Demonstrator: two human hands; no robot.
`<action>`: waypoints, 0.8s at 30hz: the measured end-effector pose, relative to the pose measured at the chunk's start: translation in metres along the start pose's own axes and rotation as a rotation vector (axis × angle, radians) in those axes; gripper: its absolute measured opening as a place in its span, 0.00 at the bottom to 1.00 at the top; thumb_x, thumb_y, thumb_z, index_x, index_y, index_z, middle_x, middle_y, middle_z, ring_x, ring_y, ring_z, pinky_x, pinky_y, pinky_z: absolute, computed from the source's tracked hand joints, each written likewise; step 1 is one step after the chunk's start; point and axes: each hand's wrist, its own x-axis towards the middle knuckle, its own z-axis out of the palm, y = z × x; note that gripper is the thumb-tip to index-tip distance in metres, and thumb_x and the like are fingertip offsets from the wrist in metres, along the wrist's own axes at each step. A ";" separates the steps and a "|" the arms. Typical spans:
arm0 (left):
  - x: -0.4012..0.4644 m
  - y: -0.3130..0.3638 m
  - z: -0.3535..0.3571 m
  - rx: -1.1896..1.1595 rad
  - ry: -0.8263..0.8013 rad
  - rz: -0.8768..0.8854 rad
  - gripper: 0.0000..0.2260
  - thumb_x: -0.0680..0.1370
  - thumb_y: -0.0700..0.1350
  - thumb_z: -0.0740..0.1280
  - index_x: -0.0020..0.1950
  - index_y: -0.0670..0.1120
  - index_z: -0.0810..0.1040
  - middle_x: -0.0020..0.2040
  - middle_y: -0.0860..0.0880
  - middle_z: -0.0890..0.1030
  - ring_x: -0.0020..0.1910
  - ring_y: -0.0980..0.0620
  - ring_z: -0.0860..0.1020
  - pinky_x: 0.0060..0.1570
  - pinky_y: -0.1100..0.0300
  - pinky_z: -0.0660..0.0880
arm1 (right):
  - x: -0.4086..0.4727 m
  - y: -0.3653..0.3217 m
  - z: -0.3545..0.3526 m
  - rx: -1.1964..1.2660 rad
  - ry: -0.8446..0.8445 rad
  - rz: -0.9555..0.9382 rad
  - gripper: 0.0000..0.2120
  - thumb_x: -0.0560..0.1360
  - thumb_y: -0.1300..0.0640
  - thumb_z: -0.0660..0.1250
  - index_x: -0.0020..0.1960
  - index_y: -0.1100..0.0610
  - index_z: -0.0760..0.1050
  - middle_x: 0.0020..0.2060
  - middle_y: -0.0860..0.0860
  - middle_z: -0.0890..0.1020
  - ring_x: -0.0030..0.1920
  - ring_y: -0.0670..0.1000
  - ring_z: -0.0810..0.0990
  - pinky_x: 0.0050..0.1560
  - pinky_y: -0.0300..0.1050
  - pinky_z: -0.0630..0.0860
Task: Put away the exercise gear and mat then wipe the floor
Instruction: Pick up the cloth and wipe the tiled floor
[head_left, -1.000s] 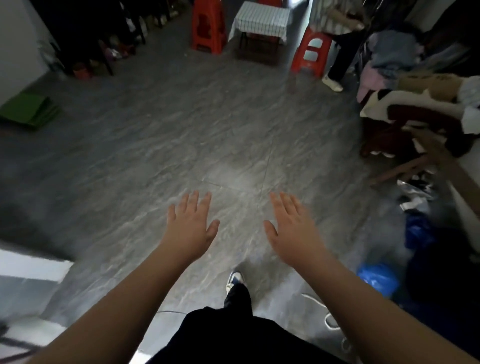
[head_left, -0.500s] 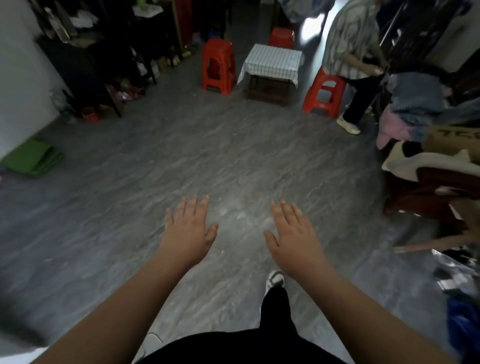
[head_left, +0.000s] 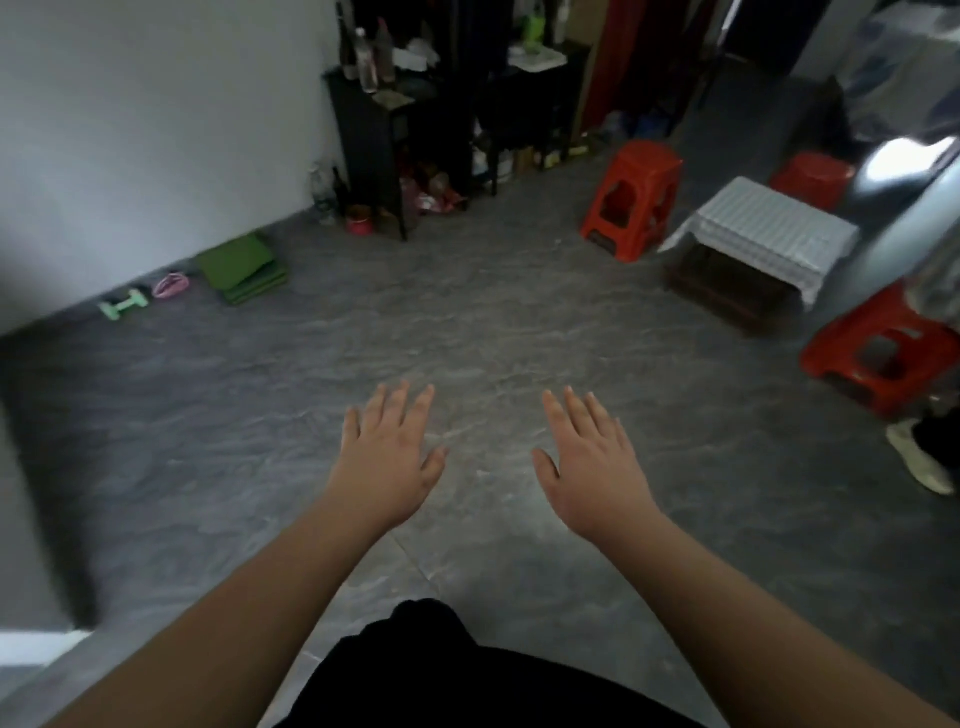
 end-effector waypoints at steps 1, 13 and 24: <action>0.020 -0.007 -0.001 -0.004 0.010 -0.026 0.32 0.81 0.62 0.52 0.80 0.53 0.44 0.81 0.46 0.47 0.79 0.44 0.45 0.76 0.41 0.47 | 0.028 -0.001 -0.001 0.000 -0.011 -0.029 0.32 0.82 0.41 0.50 0.80 0.48 0.41 0.81 0.50 0.48 0.80 0.54 0.43 0.78 0.55 0.46; 0.309 -0.154 -0.047 -0.022 -0.007 -0.222 0.33 0.80 0.63 0.53 0.80 0.52 0.43 0.81 0.44 0.49 0.79 0.43 0.48 0.76 0.41 0.50 | 0.390 -0.076 -0.017 0.028 -0.048 -0.142 0.33 0.81 0.42 0.53 0.81 0.49 0.42 0.81 0.50 0.49 0.80 0.53 0.45 0.78 0.55 0.49; 0.566 -0.236 -0.103 -0.025 0.038 -0.252 0.33 0.81 0.62 0.53 0.80 0.53 0.44 0.81 0.45 0.49 0.79 0.44 0.48 0.76 0.41 0.51 | 0.668 -0.087 -0.028 0.069 -0.041 -0.171 0.32 0.82 0.41 0.52 0.80 0.48 0.44 0.80 0.50 0.50 0.80 0.53 0.45 0.78 0.55 0.50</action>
